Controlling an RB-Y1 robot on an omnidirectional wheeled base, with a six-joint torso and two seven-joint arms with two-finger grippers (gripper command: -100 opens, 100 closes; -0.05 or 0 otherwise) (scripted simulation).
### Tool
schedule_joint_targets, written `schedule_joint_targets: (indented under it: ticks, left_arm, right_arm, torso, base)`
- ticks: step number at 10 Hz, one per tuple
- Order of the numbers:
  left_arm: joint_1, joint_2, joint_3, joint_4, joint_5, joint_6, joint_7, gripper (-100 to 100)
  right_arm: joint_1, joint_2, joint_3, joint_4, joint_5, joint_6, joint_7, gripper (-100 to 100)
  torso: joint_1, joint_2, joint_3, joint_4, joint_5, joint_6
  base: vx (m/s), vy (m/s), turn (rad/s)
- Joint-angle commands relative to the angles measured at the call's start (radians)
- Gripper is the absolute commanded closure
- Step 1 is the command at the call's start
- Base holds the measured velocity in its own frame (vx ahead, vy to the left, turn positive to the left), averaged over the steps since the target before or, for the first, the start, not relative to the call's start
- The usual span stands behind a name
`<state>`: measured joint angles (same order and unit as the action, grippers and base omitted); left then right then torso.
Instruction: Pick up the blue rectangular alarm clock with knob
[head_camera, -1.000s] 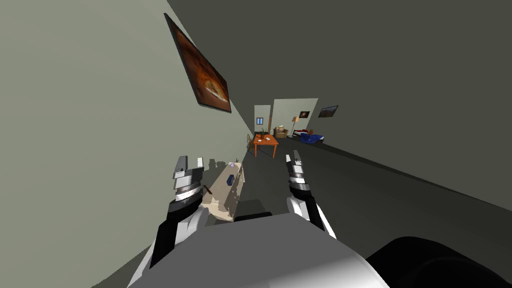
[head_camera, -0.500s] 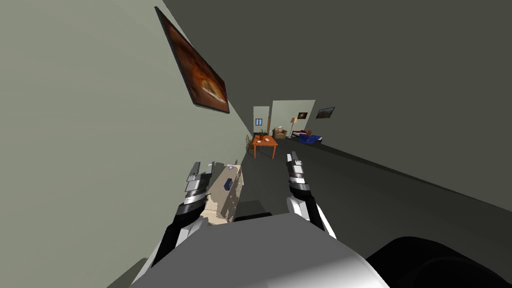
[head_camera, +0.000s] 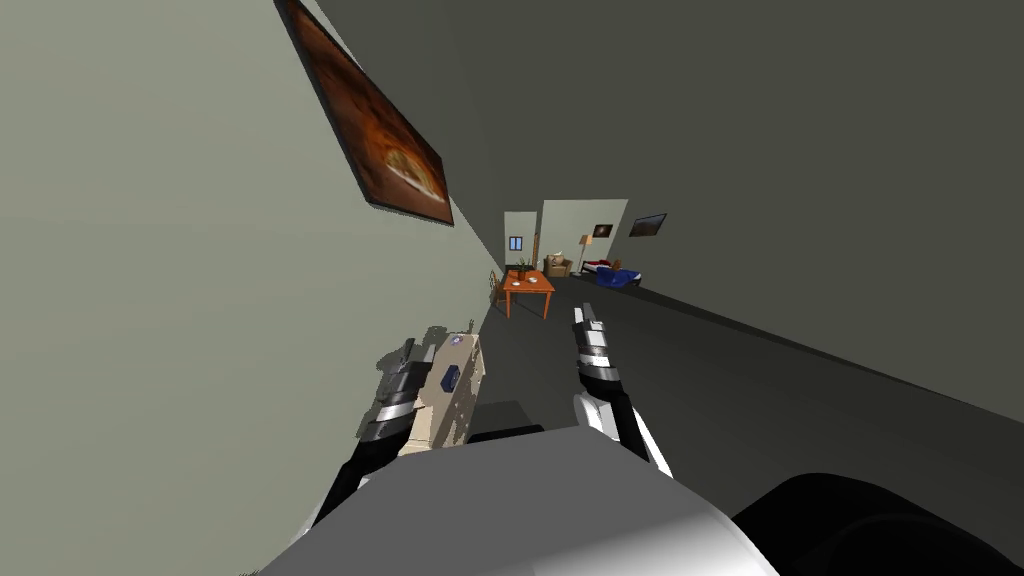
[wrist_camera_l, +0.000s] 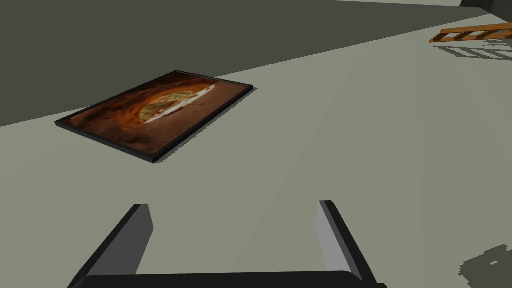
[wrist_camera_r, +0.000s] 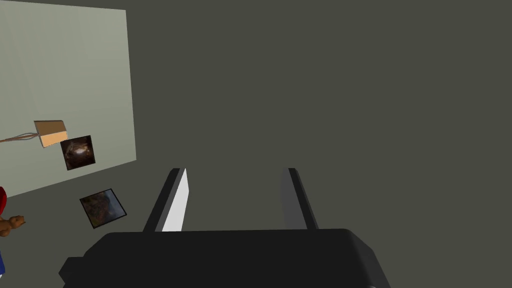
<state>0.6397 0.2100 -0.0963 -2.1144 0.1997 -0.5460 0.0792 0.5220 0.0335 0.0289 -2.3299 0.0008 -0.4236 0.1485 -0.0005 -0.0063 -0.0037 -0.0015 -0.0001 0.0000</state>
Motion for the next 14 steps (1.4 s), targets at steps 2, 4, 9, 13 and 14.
schedule_joint_targets:
  ticks: [2, 4, 9, 13, 14]
  left_arm:
    - [0.038, 0.044, -0.033, 0.056, 0.024, 0.011, 0.077, -100]
    - [0.066, 0.073, -0.057, 0.095, 0.039, 0.018, 0.132, -100]
    - [0.124, 0.131, -0.105, 0.177, 0.070, 0.033, 0.265, -100]
    - [0.182, 0.187, -0.153, 0.251, 0.099, 0.047, 0.369, -100]
    - [0.182, 0.187, -0.153, 0.262, 0.099, 0.047, 0.397, -100]
  right_arm:
    - [0.000, 0.000, 0.000, 0.000, 0.000, 0.000, 0.000, 0]
    - [0.000, 0.000, 0.000, 0.000, 0.000, 0.000, 0.000, 0]
    - [0.000, 0.000, 0.000, 0.000, 0.000, 0.000, 0.000, 0]
    - [0.000, 0.000, 0.000, 0.000, 0.000, 0.000, 0.000, 0]
    - [0.000, 0.000, 0.000, 0.000, 0.000, 0.000, 0.000, 0]
  torso:
    - [0.001, 0.001, 0.000, 0.000, 0.000, 0.000]
    - [0.001, 0.001, 0.000, 0.000, 0.000, 0.000]
    - [-0.001, 0.000, 0.000, 0.000, 0.000, 0.000]
    - [-0.001, 0.002, 0.001, 0.000, 0.000, 0.000]
    - [-0.001, 0.000, 0.000, 0.000, 0.000, 0.000]
  base:
    - [0.084, 0.002, -0.032]
    - [0.091, 0.003, -0.038]
    - [0.093, -0.014, -0.037]
    - [0.071, -0.009, -0.039]
    - [0.108, -0.019, -0.029]
